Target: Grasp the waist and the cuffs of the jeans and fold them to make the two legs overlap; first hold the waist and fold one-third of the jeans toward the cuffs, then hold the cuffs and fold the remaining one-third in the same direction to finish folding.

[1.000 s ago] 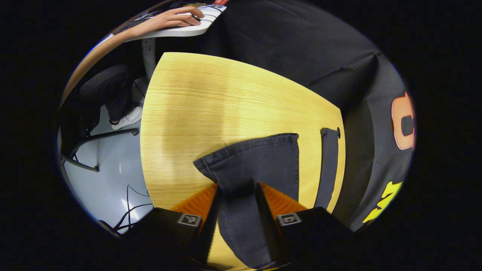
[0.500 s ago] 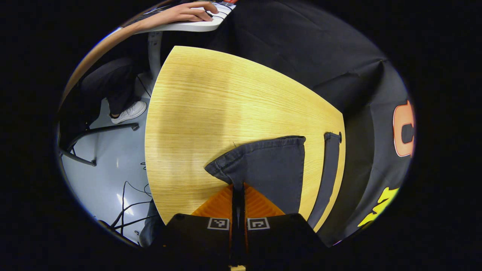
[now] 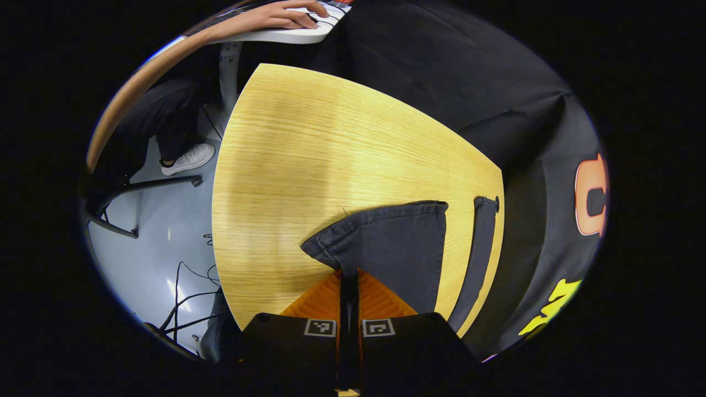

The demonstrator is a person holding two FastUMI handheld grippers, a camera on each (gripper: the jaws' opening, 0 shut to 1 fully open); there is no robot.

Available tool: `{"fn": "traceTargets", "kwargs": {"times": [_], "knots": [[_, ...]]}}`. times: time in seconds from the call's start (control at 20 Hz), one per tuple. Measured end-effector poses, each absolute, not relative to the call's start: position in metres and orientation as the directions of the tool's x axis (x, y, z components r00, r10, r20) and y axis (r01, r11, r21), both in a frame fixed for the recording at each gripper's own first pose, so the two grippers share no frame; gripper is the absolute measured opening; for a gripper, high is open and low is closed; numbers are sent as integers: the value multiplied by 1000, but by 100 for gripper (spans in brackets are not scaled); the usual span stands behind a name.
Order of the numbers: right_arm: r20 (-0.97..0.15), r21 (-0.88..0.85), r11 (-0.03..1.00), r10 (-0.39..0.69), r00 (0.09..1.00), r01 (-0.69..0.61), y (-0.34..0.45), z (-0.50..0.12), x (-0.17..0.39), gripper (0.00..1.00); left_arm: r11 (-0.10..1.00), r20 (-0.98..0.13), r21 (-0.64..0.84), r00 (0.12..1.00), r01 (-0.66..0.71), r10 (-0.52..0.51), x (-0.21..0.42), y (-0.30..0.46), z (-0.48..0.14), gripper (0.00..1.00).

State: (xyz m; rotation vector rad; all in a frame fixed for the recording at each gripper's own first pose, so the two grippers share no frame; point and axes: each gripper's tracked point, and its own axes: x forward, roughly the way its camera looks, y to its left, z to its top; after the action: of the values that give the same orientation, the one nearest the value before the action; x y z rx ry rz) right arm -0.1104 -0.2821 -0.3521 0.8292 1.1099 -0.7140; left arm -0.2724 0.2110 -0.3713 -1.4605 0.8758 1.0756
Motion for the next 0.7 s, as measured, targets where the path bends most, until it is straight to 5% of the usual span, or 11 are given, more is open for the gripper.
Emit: {"fn": "traceTargets", "kwargs": {"times": [0.05,0.2,0.3,0.4,0.7], "knots": [[-953,205,511,-90,289,835,-283,-355,-108,95,-162,-946,-324,323,-932,32,-272,210,-371,4],[-954,204,505,-89,285,838,-286,-359,-103,68,-165,-946,-323,322,-932,32,-273,211,-371,4],[-958,161,523,-121,260,837,-293,-361,-111,31,-170,-946,-324,323,-931,31,-273,211,-371,4],[-956,173,535,-112,272,827,-293,-365,-109,17,-178,-944,-328,328,-928,32,-273,211,-371,4],[-939,258,504,-72,338,824,-293,-354,-106,17,-229,-948,-311,317,-923,9,-272,212,-370,4]]}}
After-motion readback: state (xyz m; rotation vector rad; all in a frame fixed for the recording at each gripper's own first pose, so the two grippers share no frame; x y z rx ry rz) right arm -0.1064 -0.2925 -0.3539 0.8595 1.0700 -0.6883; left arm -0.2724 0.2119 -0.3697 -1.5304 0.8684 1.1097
